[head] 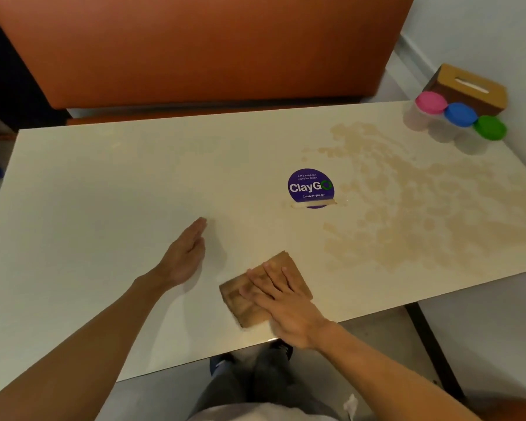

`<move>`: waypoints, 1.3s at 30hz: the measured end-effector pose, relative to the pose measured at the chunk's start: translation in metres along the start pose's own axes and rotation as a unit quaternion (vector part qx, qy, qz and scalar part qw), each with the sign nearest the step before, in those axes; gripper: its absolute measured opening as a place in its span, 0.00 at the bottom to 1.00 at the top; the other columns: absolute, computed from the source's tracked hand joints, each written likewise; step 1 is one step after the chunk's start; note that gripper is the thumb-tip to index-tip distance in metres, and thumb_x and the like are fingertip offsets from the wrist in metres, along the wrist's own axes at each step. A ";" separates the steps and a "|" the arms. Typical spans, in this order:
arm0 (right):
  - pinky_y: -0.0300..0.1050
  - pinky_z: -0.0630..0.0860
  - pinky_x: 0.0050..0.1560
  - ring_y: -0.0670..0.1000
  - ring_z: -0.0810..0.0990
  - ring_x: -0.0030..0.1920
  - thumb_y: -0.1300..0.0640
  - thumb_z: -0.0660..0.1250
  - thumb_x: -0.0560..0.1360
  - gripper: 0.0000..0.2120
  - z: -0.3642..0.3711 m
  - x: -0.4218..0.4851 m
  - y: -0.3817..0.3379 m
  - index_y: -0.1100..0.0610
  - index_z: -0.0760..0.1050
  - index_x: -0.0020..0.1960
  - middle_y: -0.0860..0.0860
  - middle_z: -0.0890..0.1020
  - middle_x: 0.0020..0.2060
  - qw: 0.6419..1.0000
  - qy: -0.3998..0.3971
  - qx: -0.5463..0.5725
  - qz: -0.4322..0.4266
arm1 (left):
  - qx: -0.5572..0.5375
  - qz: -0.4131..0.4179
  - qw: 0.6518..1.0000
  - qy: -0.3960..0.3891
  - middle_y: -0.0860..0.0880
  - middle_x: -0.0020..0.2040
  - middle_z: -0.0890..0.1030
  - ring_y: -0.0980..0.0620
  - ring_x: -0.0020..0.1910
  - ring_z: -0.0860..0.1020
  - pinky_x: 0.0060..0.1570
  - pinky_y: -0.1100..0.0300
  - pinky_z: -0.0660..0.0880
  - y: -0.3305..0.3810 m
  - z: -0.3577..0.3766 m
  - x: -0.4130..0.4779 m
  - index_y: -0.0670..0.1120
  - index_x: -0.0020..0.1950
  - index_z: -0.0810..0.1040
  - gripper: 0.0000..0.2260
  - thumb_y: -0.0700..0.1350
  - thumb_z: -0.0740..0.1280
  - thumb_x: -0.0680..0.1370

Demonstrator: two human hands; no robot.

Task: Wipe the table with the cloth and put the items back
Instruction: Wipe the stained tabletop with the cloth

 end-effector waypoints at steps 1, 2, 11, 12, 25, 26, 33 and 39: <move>0.54 0.26 0.73 0.53 0.28 0.75 0.66 0.56 0.75 0.39 0.003 -0.011 -0.001 0.42 0.44 0.78 0.45 0.38 0.77 1.000 -0.009 0.005 -0.013 | 0.014 0.006 1.000 -0.004 0.51 0.78 0.59 0.56 0.76 0.58 0.75 0.62 0.50 0.002 0.002 0.001 0.45 0.78 0.58 0.22 0.40 0.54 0.84; 0.53 0.26 0.73 0.52 0.28 0.75 0.66 0.57 0.75 0.39 0.007 -0.024 -0.004 0.42 0.45 0.78 0.44 0.38 0.77 0.999 -0.023 0.009 -0.025 | 0.022 0.005 1.000 -0.008 0.51 0.79 0.58 0.55 0.77 0.57 0.76 0.59 0.50 0.002 0.003 0.000 0.45 0.79 0.57 0.22 0.41 0.54 0.84; 0.47 0.29 0.74 0.40 0.34 0.75 0.66 0.57 0.74 0.35 0.012 -0.095 0.013 0.38 0.59 0.74 0.35 0.51 0.77 0.992 -0.091 0.082 0.006 | 0.117 0.061 0.989 -0.060 0.52 0.71 0.70 0.54 0.72 0.64 0.76 0.51 0.56 0.013 0.020 -0.007 0.47 0.74 0.67 0.18 0.45 0.55 0.84; 0.46 0.31 0.74 0.39 0.36 0.76 0.65 0.58 0.75 0.33 0.010 -0.099 0.015 0.38 0.60 0.73 0.35 0.54 0.76 0.991 -0.088 0.096 0.016 | 0.107 0.072 0.990 -0.063 0.53 0.67 0.73 0.56 0.68 0.68 0.73 0.56 0.60 0.019 0.025 -0.010 0.47 0.72 0.70 0.17 0.45 0.56 0.84; 0.46 0.73 0.64 0.43 0.78 0.61 0.51 0.57 0.82 0.13 -0.099 -0.062 0.014 0.40 0.73 0.63 0.39 0.80 0.58 0.762 0.262 0.559 0.197 | -0.129 0.020 0.979 -0.155 0.59 0.63 0.78 0.52 0.60 0.78 0.58 0.58 0.77 0.104 0.065 -0.064 0.57 0.63 0.76 0.19 0.38 0.69 0.77; 0.49 0.73 0.66 0.45 0.77 0.62 0.48 0.57 0.80 0.15 -0.104 -0.054 0.012 0.42 0.71 0.66 0.40 0.80 0.59 0.743 0.264 0.582 0.199 | -0.128 0.027 0.977 -0.171 0.63 0.66 0.73 0.55 0.64 0.75 0.63 0.54 0.74 0.114 0.071 -0.067 0.61 0.68 0.71 0.25 0.41 0.71 0.76; 0.31 0.76 0.53 0.33 0.76 0.59 0.29 0.57 0.72 0.19 -0.134 -0.003 -0.003 0.32 0.74 0.59 0.31 0.80 0.55 0.716 0.165 0.656 0.174 | -0.204 0.113 0.949 -0.210 0.72 0.61 0.72 0.68 0.63 0.72 0.51 0.64 0.78 0.167 0.088 -0.056 0.78 0.66 0.57 0.44 0.39 0.72 0.66; 0.41 0.77 0.59 0.41 0.79 0.59 0.33 0.53 0.77 0.15 -0.153 0.019 0.052 0.30 0.77 0.53 0.32 0.80 0.55 0.726 0.083 0.662 0.167 | -0.222 -0.017 0.972 -0.073 0.50 0.55 0.84 0.50 0.52 0.84 0.50 0.50 0.80 0.147 0.070 0.007 0.57 0.63 0.76 0.13 0.45 0.59 0.83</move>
Point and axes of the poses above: each hand's wrist, its own x-axis towards the middle knuckle, its own z-axis out of the palm, y = z × x, the point moved 8 cm from there along x, towards the middle knuckle
